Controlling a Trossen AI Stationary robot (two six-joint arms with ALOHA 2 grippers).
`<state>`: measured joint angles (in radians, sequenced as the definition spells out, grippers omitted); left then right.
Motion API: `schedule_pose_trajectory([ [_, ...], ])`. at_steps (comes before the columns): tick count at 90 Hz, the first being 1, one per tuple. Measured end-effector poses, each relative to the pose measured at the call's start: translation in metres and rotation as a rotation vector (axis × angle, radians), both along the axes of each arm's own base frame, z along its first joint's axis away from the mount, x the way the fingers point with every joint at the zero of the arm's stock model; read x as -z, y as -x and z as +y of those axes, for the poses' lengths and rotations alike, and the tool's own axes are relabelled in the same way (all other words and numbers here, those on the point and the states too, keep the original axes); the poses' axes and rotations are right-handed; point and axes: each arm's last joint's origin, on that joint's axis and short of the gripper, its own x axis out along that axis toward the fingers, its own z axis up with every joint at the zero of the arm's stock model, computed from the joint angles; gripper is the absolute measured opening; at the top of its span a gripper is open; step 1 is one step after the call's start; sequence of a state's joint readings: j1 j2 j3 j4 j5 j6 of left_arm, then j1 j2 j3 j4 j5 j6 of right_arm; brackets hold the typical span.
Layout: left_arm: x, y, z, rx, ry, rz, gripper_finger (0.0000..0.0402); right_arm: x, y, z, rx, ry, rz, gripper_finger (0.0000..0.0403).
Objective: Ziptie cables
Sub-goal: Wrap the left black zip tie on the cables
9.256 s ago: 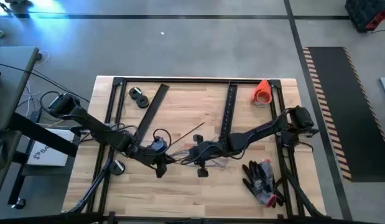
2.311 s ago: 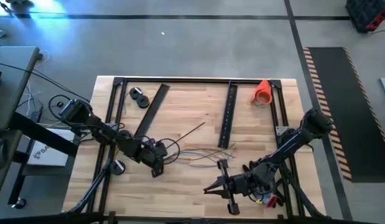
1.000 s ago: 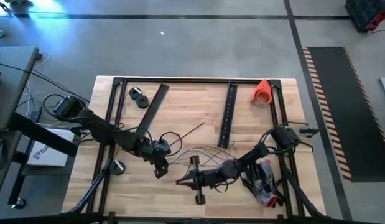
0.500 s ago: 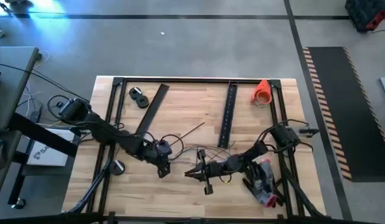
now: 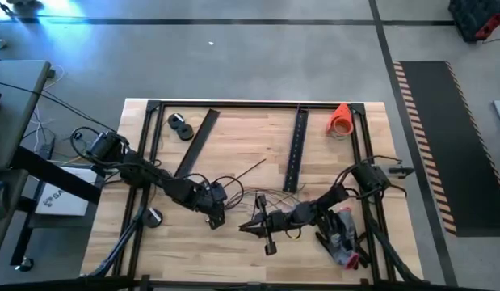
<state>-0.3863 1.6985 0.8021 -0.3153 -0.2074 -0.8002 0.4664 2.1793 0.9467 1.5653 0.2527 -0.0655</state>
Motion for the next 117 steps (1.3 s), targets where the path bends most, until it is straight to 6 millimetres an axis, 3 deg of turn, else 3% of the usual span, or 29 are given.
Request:
schedule_pose_trajectory([
  [29, -0.002, 0.003, -0.011, 0.091, 0.001, -0.011, 0.0146, 0.022, 0.007, -0.027, 0.119, 0.052, 0.105, 0.0],
  [40, -0.016, 0.0, -0.021, 0.157, 0.063, -0.043, 0.0143, 0.025, 0.009, -0.033, 0.13, 0.054, 0.111, 0.0],
  [47, -0.036, -0.005, -0.025, 0.167, 0.08, -0.115, 0.0142, 0.025, 0.01, -0.034, 0.13, 0.053, 0.107, 0.0],
  [57, -0.052, -0.01, -0.021, 0.122, 0.008, -0.211, 0.0142, 0.024, 0.01, -0.032, 0.131, 0.049, 0.105, 0.0],
  [72, -0.049, -0.021, -0.001, 0.092, -0.079, -0.231, 0.0142, 0.024, 0.012, -0.027, 0.126, 0.048, 0.105, 0.0],
  [95, -0.024, -0.045, 0.019, 0.17, -0.078, -0.22, 0.0142, 0.029, 0.01, -0.028, 0.171, 0.119, 0.152, 0.0],
  [107, -0.009, -0.049, 0.02, 0.21, -0.03, -0.189, 0.0142, 0.035, 0.016, -0.038, 0.268, 0.144, 0.176, 0.0],
  [117, -0.004, -0.048, 0.01, 0.259, 0.005, -0.181, 0.0137, 0.04, 0.028, -0.048, 0.31, 0.148, 0.195, 0.0],
])
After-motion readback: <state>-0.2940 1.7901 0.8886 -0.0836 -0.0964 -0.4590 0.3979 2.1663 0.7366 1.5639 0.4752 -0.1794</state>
